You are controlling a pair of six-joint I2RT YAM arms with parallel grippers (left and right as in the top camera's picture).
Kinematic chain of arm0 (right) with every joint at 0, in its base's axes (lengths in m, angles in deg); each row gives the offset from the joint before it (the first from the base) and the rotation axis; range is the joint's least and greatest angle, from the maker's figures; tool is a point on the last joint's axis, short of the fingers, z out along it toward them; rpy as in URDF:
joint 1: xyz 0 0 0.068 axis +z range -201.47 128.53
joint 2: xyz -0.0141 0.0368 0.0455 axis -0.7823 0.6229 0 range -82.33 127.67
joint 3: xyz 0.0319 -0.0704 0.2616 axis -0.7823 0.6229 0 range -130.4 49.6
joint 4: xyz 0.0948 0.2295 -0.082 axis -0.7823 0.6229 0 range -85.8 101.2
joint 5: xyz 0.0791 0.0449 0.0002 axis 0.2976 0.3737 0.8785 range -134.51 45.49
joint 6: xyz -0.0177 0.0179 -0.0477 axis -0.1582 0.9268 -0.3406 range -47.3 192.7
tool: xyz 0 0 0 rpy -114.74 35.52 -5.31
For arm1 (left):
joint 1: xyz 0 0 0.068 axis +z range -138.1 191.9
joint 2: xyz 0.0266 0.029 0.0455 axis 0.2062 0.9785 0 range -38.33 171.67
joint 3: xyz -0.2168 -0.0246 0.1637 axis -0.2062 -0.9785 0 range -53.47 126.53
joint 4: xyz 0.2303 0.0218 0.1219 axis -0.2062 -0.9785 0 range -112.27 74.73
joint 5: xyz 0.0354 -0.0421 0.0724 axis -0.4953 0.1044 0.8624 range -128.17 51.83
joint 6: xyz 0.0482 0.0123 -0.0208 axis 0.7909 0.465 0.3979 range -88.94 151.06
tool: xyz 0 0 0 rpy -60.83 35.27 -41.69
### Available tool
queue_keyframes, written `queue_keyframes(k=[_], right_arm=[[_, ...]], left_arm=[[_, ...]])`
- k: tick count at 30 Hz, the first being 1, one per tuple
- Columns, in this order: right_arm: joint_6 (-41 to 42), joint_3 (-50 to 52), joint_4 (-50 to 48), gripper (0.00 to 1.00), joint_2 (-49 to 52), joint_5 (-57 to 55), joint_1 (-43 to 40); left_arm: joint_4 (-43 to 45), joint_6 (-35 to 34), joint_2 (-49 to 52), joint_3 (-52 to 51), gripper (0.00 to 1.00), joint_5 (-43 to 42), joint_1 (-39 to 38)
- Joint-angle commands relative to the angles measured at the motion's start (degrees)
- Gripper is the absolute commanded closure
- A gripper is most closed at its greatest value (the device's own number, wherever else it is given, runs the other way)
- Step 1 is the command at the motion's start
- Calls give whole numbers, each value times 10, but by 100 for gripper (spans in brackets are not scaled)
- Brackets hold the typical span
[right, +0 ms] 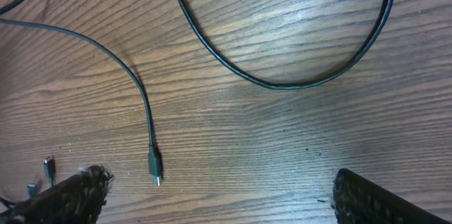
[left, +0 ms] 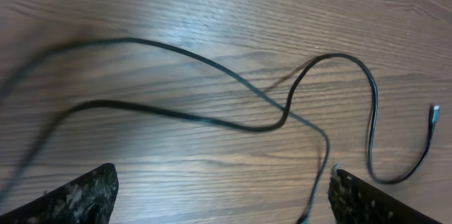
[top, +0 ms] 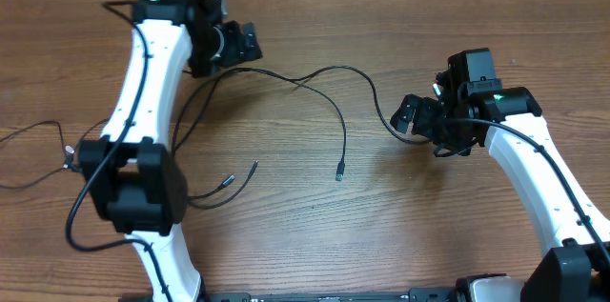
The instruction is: Untangle cables
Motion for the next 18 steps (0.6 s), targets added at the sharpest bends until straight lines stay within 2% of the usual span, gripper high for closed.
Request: queue_keyframes(k=[1,7,13,15,18], right_arm=[[-1,-8,-2,0,-16,3,-1],[-1,-7,-2,0,-16,3,-1],[-1,-7,-2,0,-16,3,-1],[-1,-7,-2,0,-16,3,-1],[-1,-7,0,0,-16,3,-1]], left_arm=[[17,-75,30,4,6,-11,-16],[54,-92,63,5,10,-8,-41],[61,-108,90,4,14,36,-53],[60,-127,95,4,18,35,-53],[64,-142,97,5,28,35,-53]])
